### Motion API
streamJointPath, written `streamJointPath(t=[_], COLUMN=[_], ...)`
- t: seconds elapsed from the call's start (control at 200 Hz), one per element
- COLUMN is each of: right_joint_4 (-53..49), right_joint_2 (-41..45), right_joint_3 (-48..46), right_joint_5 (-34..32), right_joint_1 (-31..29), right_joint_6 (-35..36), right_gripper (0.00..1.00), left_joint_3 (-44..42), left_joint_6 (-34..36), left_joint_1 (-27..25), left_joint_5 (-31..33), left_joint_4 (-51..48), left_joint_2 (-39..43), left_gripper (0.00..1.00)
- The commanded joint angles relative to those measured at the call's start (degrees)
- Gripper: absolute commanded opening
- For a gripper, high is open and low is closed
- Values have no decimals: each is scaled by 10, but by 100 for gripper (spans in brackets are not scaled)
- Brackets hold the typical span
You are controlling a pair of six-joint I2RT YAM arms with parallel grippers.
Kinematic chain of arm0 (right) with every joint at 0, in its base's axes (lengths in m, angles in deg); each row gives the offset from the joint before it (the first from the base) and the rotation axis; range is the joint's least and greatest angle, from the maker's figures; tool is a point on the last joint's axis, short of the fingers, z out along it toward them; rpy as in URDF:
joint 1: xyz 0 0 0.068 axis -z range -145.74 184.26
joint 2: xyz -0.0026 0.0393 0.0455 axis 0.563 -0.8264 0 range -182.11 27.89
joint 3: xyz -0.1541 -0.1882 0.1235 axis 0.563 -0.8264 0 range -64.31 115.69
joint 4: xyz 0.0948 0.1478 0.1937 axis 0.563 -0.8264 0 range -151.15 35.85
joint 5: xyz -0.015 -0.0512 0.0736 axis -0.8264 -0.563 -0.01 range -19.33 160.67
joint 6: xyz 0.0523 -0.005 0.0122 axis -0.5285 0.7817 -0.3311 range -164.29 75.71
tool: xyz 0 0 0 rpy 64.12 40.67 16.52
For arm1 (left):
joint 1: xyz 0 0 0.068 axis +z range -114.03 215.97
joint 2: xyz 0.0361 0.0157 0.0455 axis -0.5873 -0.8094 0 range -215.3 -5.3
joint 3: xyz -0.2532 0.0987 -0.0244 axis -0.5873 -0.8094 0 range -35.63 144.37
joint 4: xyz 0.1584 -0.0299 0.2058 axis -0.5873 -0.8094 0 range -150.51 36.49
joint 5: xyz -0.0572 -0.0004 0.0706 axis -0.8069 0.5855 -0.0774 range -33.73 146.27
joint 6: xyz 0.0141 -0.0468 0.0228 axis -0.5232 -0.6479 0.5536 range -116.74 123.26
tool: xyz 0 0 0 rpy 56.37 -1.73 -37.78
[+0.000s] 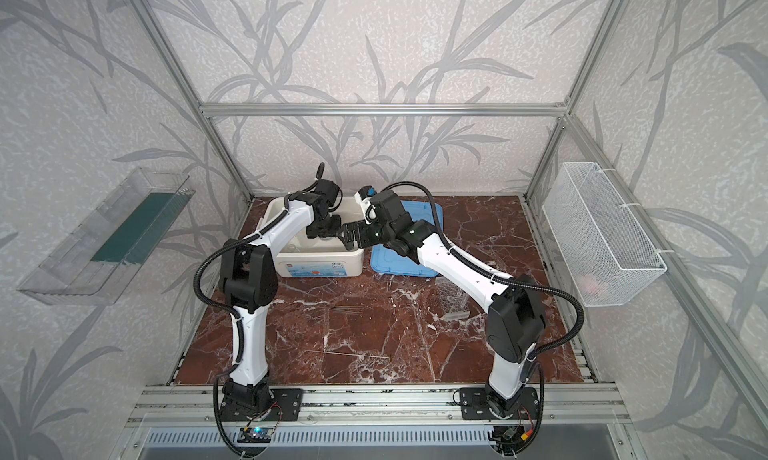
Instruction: Organize the chemistry lab equipment
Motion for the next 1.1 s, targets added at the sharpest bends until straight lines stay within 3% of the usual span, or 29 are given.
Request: streamJointPath(t=[0.0,0.21,0.52,1.1], right_joint_4=[14,16,29,45], right_joint_2=[-7,-16,-19,3], right_joint_3=[13,9,-11,-57], right_joint_5=[8,9,5,2], right_joint_1=[2,3,3,7], right_joint_6=[2,-2,-9,-19], right_gripper=[100,99,99,99], left_joint_3=[-5,-37,-94,-118], left_joint_6=[-2,-8,-9,-17], left_joint_1=[4,5,5,9], left_joint_5=[0,0,10,7], left_joint_4=[28,55,98,134], left_joint_2=[-5,-9,52,-8], left_gripper=[39,39,37,39])
